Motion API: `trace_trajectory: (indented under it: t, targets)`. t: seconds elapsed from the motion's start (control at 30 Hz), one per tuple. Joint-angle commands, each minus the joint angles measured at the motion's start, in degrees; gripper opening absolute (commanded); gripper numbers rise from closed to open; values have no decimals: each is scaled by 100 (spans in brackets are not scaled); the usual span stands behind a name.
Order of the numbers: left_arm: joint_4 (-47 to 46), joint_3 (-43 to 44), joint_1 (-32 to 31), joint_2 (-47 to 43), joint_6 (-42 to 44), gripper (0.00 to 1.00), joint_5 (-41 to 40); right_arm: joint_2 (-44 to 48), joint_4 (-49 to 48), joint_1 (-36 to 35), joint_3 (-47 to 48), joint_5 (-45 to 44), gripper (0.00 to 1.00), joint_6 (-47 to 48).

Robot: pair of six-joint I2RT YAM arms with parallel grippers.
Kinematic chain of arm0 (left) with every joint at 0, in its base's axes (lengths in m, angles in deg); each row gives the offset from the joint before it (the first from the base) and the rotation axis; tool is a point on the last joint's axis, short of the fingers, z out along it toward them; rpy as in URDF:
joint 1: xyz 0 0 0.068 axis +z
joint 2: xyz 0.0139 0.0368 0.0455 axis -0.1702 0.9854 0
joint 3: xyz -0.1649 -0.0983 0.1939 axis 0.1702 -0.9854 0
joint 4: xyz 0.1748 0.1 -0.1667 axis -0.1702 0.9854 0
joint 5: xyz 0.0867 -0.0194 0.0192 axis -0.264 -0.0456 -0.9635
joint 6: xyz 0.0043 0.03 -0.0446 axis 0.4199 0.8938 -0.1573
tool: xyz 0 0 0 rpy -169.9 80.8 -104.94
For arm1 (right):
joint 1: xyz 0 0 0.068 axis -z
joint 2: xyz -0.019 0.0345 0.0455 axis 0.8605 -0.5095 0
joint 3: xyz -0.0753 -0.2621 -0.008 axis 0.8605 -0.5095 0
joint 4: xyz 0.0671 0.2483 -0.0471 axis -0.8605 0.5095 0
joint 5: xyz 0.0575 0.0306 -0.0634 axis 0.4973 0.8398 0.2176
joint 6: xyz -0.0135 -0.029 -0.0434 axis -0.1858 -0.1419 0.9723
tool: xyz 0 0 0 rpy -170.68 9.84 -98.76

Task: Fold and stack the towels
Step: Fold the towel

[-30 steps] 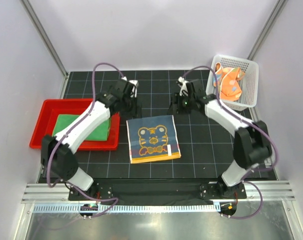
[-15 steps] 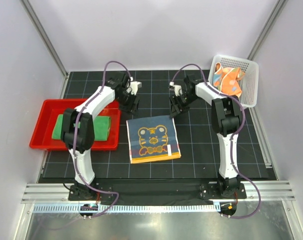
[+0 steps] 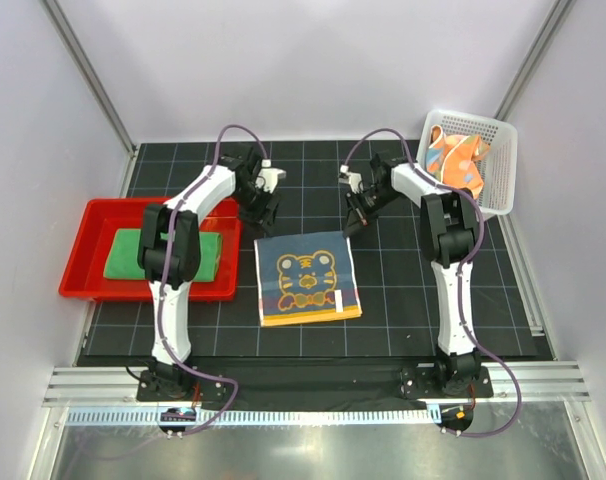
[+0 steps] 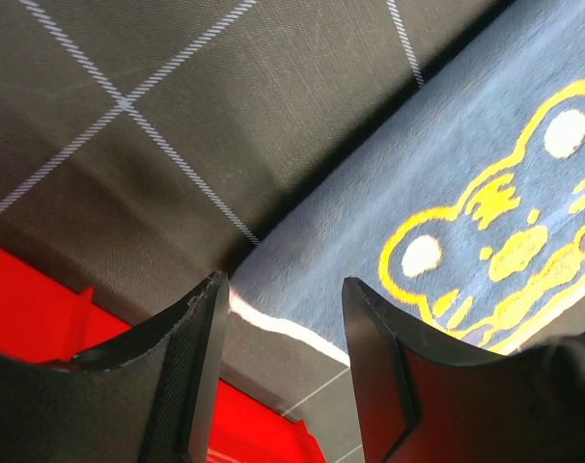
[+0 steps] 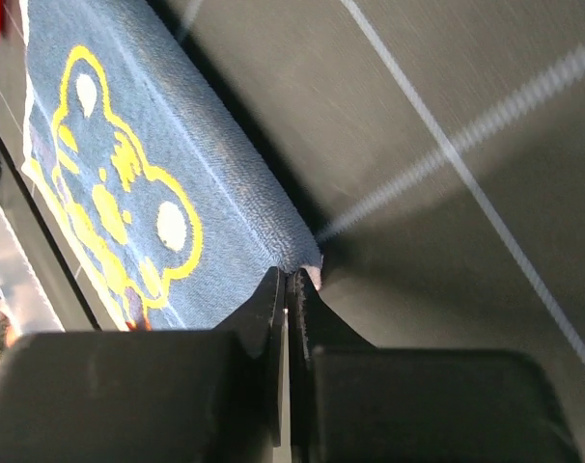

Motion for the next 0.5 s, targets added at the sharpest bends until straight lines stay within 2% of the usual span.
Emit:
trace_trajectory:
  t: [0.0,0.3,0.47]
  targets:
    - [266,383,36,94,256,55,287,474,-372,236,-330,105,1,-178]
    - [908,1490,9,805,607,54,366,765,-479,306,-612,-124,1,-302]
    - [952,1649,9,1034,766,49,488,756,-374,324,-630,-396,1,-197]
